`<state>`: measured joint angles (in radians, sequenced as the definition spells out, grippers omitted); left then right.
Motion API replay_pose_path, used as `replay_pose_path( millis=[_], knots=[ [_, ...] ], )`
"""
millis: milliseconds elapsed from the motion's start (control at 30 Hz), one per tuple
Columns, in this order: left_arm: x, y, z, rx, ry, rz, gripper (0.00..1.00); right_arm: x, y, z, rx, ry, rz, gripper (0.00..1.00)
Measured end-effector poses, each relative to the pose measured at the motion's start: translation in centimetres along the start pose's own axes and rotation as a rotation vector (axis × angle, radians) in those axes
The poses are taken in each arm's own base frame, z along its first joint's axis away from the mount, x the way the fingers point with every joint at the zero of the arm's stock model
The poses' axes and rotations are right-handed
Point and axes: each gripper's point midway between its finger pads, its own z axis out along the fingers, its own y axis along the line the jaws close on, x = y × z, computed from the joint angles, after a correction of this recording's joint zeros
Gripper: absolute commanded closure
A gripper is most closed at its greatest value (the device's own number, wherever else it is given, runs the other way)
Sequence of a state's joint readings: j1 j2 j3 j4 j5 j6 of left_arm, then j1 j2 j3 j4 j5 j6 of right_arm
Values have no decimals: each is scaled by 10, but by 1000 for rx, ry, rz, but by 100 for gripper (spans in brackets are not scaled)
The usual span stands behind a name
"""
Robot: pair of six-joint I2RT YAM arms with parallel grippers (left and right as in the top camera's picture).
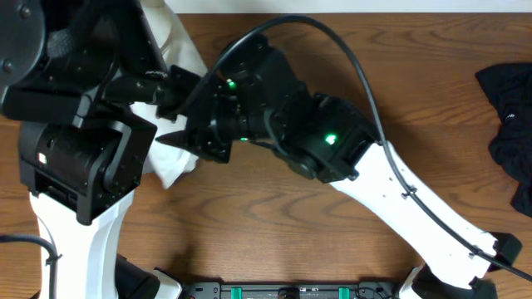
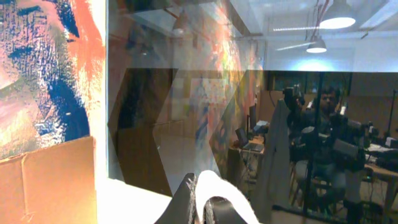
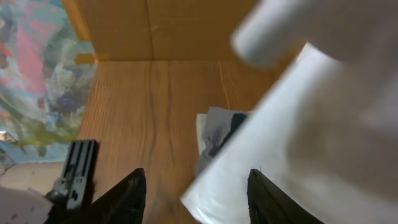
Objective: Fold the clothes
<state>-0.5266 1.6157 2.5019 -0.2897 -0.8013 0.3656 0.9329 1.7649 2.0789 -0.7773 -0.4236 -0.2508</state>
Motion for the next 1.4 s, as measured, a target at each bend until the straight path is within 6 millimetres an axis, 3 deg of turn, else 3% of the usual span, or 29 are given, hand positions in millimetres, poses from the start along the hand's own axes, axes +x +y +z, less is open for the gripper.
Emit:
replay_pose_path(
  millis=[133,233,433,733,900,1067,1167,1400],
  knots=[
    [0,1,0,-3,1,0,94,3,-10,20,62,8,21,49],
    [0,1,0,-4,1,-1,94,7,-29,32,161,15,47,48],
    [0,2,0,-10,3,0,94,11,-66,29,366,27,68,48],
    [-1,3,0,-16,-2,36,94,41,-68,23,404,159,72,49],
    [-1,4,0,-19,-1,55,94,38,-75,1,486,170,67,48],
    [-1,4,0,-19,-1,70,94,14,-83,-44,591,108,61,47],
    [-1,4,0,-19,-1,72,94,10,-89,-65,631,99,69,46],
    [-1,4,0,-20,-1,75,94,18,-87,-62,595,124,77,41]
  ],
)
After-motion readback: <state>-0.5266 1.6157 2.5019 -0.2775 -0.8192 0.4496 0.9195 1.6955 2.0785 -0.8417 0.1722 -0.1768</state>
